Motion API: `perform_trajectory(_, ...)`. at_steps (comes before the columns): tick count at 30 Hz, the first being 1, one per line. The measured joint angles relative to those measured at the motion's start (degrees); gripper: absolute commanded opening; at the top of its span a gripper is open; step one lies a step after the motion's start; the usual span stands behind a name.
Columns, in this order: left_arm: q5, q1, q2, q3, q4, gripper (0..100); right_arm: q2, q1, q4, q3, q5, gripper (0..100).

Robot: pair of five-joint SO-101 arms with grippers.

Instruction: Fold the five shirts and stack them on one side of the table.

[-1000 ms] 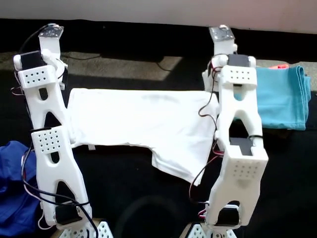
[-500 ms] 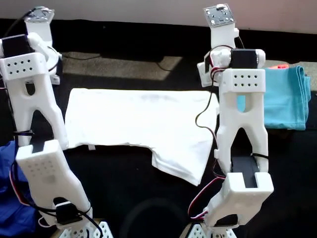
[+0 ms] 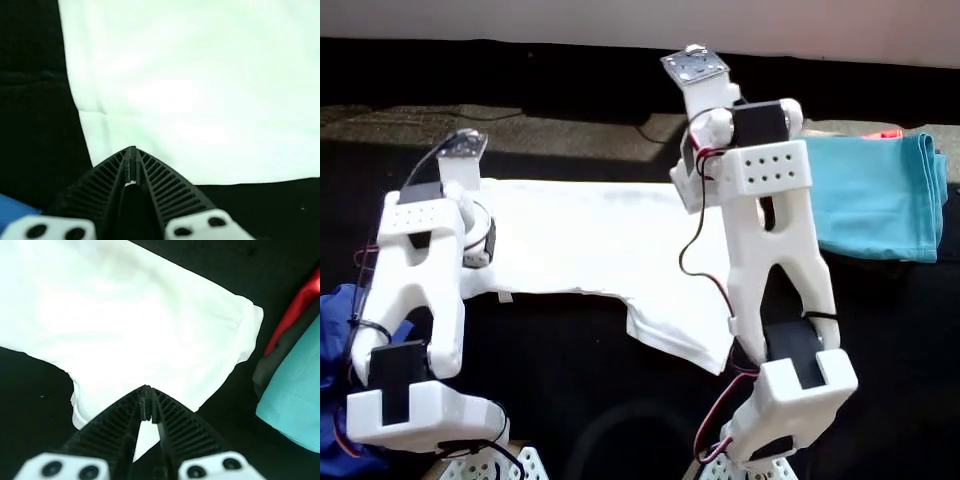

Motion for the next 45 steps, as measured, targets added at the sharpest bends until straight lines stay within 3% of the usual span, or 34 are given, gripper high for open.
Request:
perform_trajectory(5,0.0,0.2,-0.2,8.8,-10.1,1,-9.2,-5.9,0.0,10.2,-0.9,0.6)
perform_trajectory(11,0.1,0.4,1.7,9.0,-13.1,1,-20.5,-13.2,-9.3,36.5,1.6,2.5)
perform_trajectory(18,0.1,0.4,1.8,9.0,-13.3,1,-22.1,-17.1,-23.0,64.3,6.3,24.5)
perform_trajectory(31,0.1,0.4,2.0,9.0,-13.3,1,-22.1,-18.3,-34.4,76.3,9.5,24.5)
perform_trajectory(38,0.1,0.4,2.0,9.0,-13.3,1,-12.4,-16.7,-38.9,75.1,9.5,23.8)
perform_trajectory(45,0.1,0.4,2.0,9.0,-13.3,1,-9.8,-11.0,-39.1,71.3,9.5,0.2)
